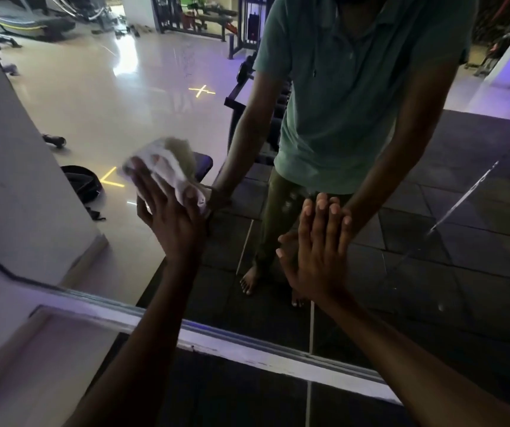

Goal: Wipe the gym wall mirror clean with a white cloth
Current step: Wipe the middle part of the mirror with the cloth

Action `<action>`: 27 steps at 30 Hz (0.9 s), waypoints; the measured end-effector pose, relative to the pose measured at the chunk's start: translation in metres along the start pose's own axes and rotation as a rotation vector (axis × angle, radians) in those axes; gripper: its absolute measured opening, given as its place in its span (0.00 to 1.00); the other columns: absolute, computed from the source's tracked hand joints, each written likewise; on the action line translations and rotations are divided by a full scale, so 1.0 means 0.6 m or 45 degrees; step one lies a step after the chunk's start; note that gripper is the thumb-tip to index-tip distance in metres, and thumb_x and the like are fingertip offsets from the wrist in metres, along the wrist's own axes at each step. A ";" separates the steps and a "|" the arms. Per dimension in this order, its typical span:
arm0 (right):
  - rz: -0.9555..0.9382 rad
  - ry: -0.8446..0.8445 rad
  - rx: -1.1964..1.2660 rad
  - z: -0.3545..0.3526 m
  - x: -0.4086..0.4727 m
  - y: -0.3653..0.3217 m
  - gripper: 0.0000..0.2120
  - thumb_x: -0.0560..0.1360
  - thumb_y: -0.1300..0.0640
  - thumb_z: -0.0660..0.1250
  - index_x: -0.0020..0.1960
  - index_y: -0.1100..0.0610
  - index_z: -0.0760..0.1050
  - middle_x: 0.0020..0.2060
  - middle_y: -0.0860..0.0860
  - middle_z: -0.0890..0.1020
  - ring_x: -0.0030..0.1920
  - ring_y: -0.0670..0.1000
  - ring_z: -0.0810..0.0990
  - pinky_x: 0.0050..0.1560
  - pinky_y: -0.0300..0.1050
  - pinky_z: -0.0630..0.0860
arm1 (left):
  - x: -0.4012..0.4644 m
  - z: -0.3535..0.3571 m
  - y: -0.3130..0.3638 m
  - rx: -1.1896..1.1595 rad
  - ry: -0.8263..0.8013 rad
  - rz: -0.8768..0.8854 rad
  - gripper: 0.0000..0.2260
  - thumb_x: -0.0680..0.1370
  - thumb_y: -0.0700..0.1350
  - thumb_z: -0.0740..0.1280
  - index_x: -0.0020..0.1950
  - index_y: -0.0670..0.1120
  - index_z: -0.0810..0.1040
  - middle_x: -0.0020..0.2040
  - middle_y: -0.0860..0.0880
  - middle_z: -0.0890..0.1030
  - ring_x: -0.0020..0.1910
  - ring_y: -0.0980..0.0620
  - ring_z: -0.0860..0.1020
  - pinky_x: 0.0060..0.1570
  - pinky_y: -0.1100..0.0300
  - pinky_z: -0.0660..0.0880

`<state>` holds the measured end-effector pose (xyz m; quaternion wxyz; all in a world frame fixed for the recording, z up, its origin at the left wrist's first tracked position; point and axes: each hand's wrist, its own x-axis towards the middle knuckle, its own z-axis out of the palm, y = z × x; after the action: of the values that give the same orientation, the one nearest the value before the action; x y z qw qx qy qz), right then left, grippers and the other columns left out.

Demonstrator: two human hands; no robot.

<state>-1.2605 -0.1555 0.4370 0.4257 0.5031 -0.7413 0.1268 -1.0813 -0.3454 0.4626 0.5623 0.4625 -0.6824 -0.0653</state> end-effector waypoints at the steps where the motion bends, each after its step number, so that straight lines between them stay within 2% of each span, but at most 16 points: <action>1: -0.005 0.002 -0.003 0.001 -0.001 0.000 0.50 0.79 0.38 0.67 0.85 0.65 0.46 0.84 0.64 0.41 0.84 0.65 0.40 0.83 0.64 0.38 | -0.014 0.005 0.016 -0.068 -0.001 -0.151 0.36 0.87 0.63 0.43 0.85 0.37 0.51 0.84 0.32 0.51 0.84 0.36 0.51 0.80 0.47 0.54; 3: 0.007 0.011 0.007 0.005 -0.001 -0.008 0.48 0.80 0.38 0.64 0.85 0.66 0.46 0.84 0.64 0.42 0.84 0.66 0.41 0.83 0.65 0.39 | -0.048 0.018 0.063 -0.129 -0.070 -0.233 0.37 0.86 0.65 0.43 0.85 0.39 0.48 0.84 0.32 0.48 0.85 0.36 0.48 0.80 0.48 0.50; 4: 0.017 0.024 0.016 0.008 0.000 -0.011 0.47 0.81 0.38 0.62 0.85 0.66 0.46 0.84 0.64 0.42 0.84 0.66 0.41 0.83 0.65 0.39 | -0.068 0.023 0.083 -0.105 -0.135 -0.142 0.35 0.87 0.64 0.45 0.85 0.41 0.47 0.84 0.32 0.46 0.84 0.35 0.46 0.80 0.46 0.48; 7: -0.017 0.066 -0.010 0.018 0.000 -0.003 0.46 0.81 0.38 0.60 0.85 0.65 0.46 0.84 0.65 0.41 0.84 0.65 0.40 0.83 0.64 0.38 | -0.106 0.019 0.072 0.080 -0.331 0.429 0.33 0.87 0.61 0.52 0.86 0.45 0.46 0.85 0.37 0.43 0.84 0.36 0.40 0.80 0.38 0.49; 8: -0.044 0.079 -0.043 0.023 -0.001 0.002 0.46 0.81 0.39 0.60 0.85 0.66 0.46 0.84 0.65 0.41 0.84 0.65 0.40 0.83 0.64 0.38 | -0.093 0.016 0.038 0.141 -0.315 0.568 0.32 0.87 0.60 0.51 0.86 0.47 0.47 0.85 0.40 0.43 0.84 0.38 0.41 0.79 0.38 0.51; 9: -0.060 0.089 -0.069 0.026 -0.002 0.007 0.47 0.80 0.39 0.62 0.85 0.66 0.46 0.84 0.65 0.41 0.84 0.65 0.40 0.83 0.64 0.38 | -0.075 0.013 0.004 0.193 -0.274 0.608 0.30 0.88 0.59 0.51 0.86 0.46 0.48 0.85 0.41 0.46 0.85 0.39 0.43 0.79 0.38 0.53; 10: -0.070 0.094 -0.086 0.029 -0.003 0.010 0.47 0.80 0.39 0.63 0.85 0.66 0.46 0.84 0.66 0.41 0.84 0.65 0.39 0.83 0.64 0.38 | -0.057 0.010 -0.028 0.210 -0.213 0.529 0.30 0.88 0.57 0.51 0.86 0.44 0.50 0.85 0.39 0.49 0.85 0.37 0.48 0.79 0.37 0.56; 12: -0.070 0.107 -0.090 0.032 -0.006 0.008 0.48 0.80 0.39 0.64 0.85 0.66 0.46 0.84 0.66 0.41 0.84 0.65 0.39 0.83 0.64 0.38 | -0.039 0.005 -0.064 0.139 -0.090 0.117 0.32 0.88 0.56 0.51 0.84 0.36 0.52 0.83 0.32 0.53 0.83 0.33 0.54 0.75 0.34 0.62; 14: -0.038 0.099 -0.053 0.034 -0.012 0.000 0.48 0.80 0.39 0.64 0.85 0.66 0.46 0.84 0.65 0.41 0.84 0.65 0.39 0.83 0.64 0.38 | -0.054 0.010 -0.038 -0.005 -0.085 -0.197 0.37 0.87 0.62 0.47 0.83 0.33 0.50 0.83 0.30 0.51 0.84 0.33 0.52 0.75 0.35 0.61; 15: -0.021 0.091 -0.039 0.035 -0.013 -0.005 0.47 0.80 0.39 0.64 0.85 0.66 0.45 0.84 0.65 0.40 0.84 0.65 0.39 0.83 0.64 0.38 | -0.069 0.014 -0.012 -0.063 -0.129 -0.234 0.39 0.86 0.65 0.45 0.84 0.35 0.49 0.84 0.31 0.49 0.84 0.35 0.49 0.77 0.36 0.58; 17: 0.004 0.064 -0.031 0.036 -0.016 -0.014 0.47 0.81 0.39 0.62 0.85 0.66 0.45 0.84 0.65 0.40 0.84 0.66 0.39 0.83 0.65 0.37 | -0.101 0.016 0.026 -0.104 -0.250 -0.129 0.40 0.85 0.68 0.43 0.85 0.37 0.48 0.85 0.33 0.44 0.85 0.37 0.43 0.80 0.40 0.50; 19: 0.015 0.040 -0.034 0.033 -0.019 -0.018 0.46 0.82 0.39 0.61 0.84 0.66 0.45 0.84 0.65 0.40 0.84 0.66 0.39 0.83 0.66 0.38 | -0.107 0.010 0.025 -0.051 -0.322 0.002 0.40 0.84 0.67 0.43 0.85 0.38 0.49 0.84 0.33 0.44 0.85 0.36 0.42 0.79 0.38 0.49; 21: 0.017 0.030 -0.025 0.029 -0.024 -0.016 0.45 0.82 0.39 0.60 0.84 0.66 0.46 0.84 0.65 0.41 0.84 0.66 0.40 0.83 0.66 0.39 | -0.088 -0.002 0.007 0.016 -0.263 0.072 0.39 0.85 0.65 0.42 0.85 0.36 0.49 0.84 0.32 0.46 0.85 0.36 0.45 0.77 0.35 0.53; 23: 0.006 0.038 -0.022 0.029 -0.030 -0.013 0.44 0.82 0.39 0.60 0.84 0.66 0.48 0.84 0.65 0.43 0.84 0.66 0.42 0.83 0.66 0.42 | -0.062 -0.012 -0.001 0.023 -0.183 0.050 0.38 0.86 0.64 0.42 0.85 0.36 0.48 0.85 0.33 0.48 0.85 0.37 0.47 0.76 0.36 0.55; 25: 0.009 0.054 -0.021 0.033 -0.033 -0.015 0.45 0.82 0.39 0.61 0.84 0.66 0.48 0.84 0.65 0.44 0.84 0.66 0.43 0.83 0.66 0.43 | -0.044 -0.005 -0.003 0.028 -0.126 0.017 0.37 0.86 0.64 0.40 0.85 0.37 0.47 0.85 0.33 0.48 0.85 0.37 0.47 0.77 0.38 0.55; 27: 0.028 0.066 -0.028 0.038 -0.035 -0.020 0.46 0.81 0.39 0.62 0.84 0.67 0.48 0.84 0.66 0.44 0.84 0.67 0.43 0.83 0.67 0.43 | -0.033 0.016 -0.008 0.018 -0.089 -0.012 0.38 0.86 0.64 0.41 0.85 0.38 0.49 0.84 0.31 0.48 0.85 0.34 0.46 0.78 0.36 0.52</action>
<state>-1.2590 -0.1617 0.4045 0.4489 0.4867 -0.7369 0.1365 -1.0878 -0.3382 0.4421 0.5344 0.4671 -0.7000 -0.0793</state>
